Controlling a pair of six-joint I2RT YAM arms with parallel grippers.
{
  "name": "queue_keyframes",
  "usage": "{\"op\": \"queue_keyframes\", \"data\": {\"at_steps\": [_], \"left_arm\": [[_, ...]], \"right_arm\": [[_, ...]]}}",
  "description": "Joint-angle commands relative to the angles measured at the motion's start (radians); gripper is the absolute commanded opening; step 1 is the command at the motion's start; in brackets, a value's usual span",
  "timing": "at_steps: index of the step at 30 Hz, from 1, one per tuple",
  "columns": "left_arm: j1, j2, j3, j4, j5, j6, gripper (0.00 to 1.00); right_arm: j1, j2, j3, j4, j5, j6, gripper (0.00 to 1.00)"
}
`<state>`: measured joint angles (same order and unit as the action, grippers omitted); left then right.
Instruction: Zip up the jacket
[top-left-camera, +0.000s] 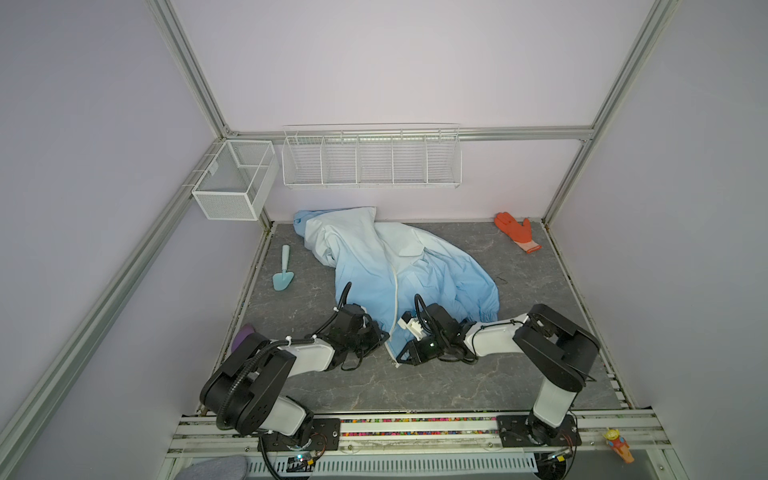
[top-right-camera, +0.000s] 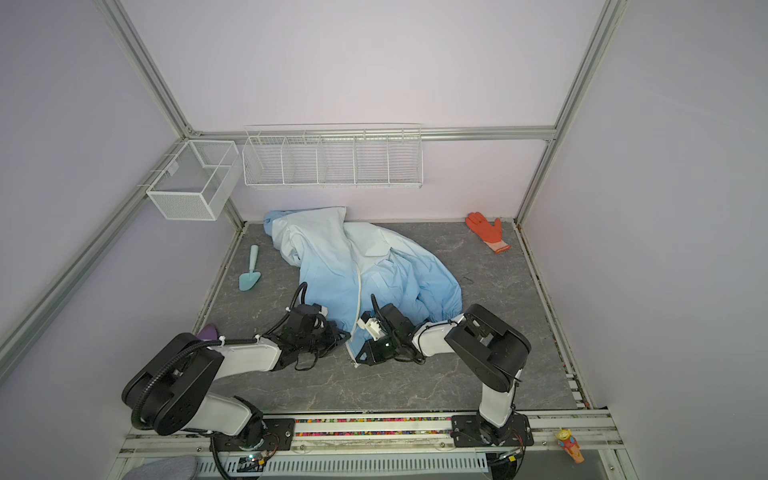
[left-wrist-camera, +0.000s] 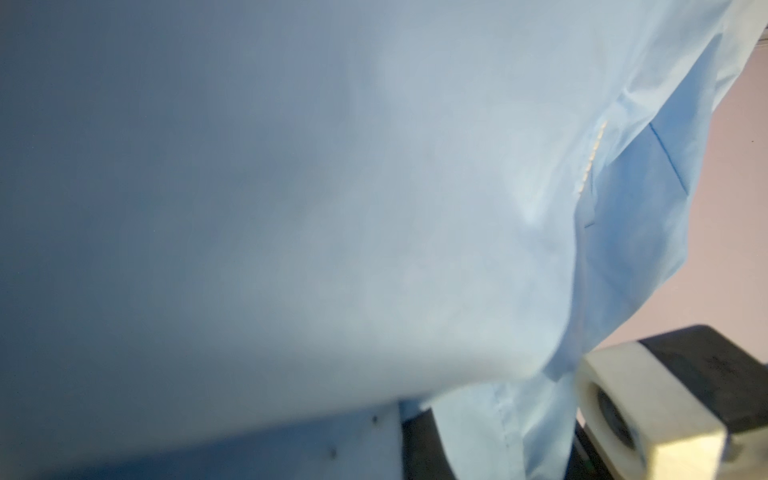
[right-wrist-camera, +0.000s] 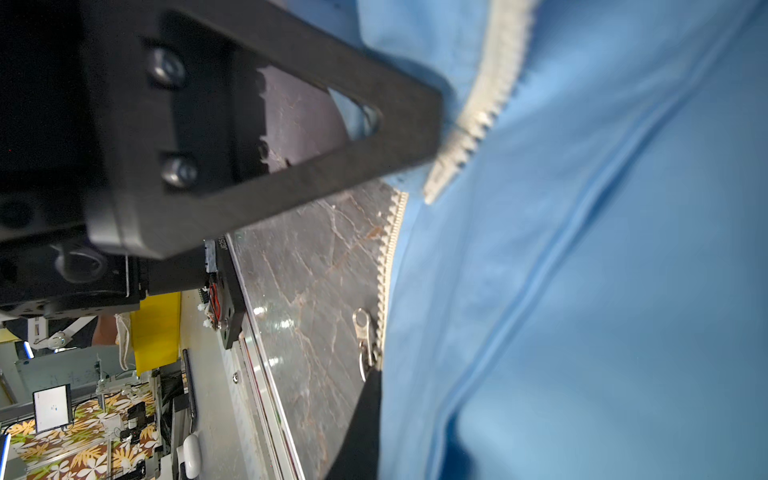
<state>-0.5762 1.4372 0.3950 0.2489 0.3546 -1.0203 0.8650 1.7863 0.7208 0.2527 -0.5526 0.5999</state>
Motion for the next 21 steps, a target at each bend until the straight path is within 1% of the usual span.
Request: {"op": "queue_keyframes", "data": {"at_steps": [1,7,10,12,14,15,17,18,19,20,21], "left_arm": [[0.031,-0.093,-0.002,-0.19,-0.075,0.053,0.0],[0.095,-0.36,0.104,-0.415,-0.099,0.137,0.0],[0.103,-0.484,0.162,-0.469,-0.119,0.178,0.0],[0.108,-0.544,0.205,-0.489,-0.116,0.204,0.0],[0.11,-0.583,0.249,-0.511,-0.118,0.229,0.0],[0.11,-0.599,0.27,-0.516,-0.117,0.242,0.0],[0.111,-0.62,0.293,-0.517,-0.117,0.257,0.0],[0.111,-0.628,0.301,-0.517,-0.117,0.266,0.0],[0.111,-0.634,0.304,-0.514,-0.115,0.27,0.0],[0.112,-0.64,0.302,-0.508,-0.113,0.272,0.0],[0.112,-0.646,0.295,-0.498,-0.113,0.271,0.0]], "right_arm": [[0.001,-0.043,-0.044,-0.179,0.129,0.014,0.07],[-0.003,-0.219,-0.005,-0.231,0.282,-0.023,0.06],[-0.004,-0.303,0.046,-0.243,0.357,-0.052,0.06],[-0.004,-0.359,0.084,-0.237,0.408,-0.076,0.06],[-0.005,-0.409,0.115,-0.204,0.427,-0.112,0.06],[-0.006,-0.438,0.126,-0.165,0.425,-0.144,0.06],[0.001,-0.511,0.099,-0.025,0.438,-0.197,0.06],[0.006,-0.551,0.05,0.082,0.477,-0.225,0.06],[0.006,-0.574,-0.01,0.194,0.541,-0.24,0.06],[0.003,-0.576,-0.048,0.285,0.605,-0.244,0.06],[-0.012,-0.554,-0.066,0.334,0.638,-0.248,0.06]]}}
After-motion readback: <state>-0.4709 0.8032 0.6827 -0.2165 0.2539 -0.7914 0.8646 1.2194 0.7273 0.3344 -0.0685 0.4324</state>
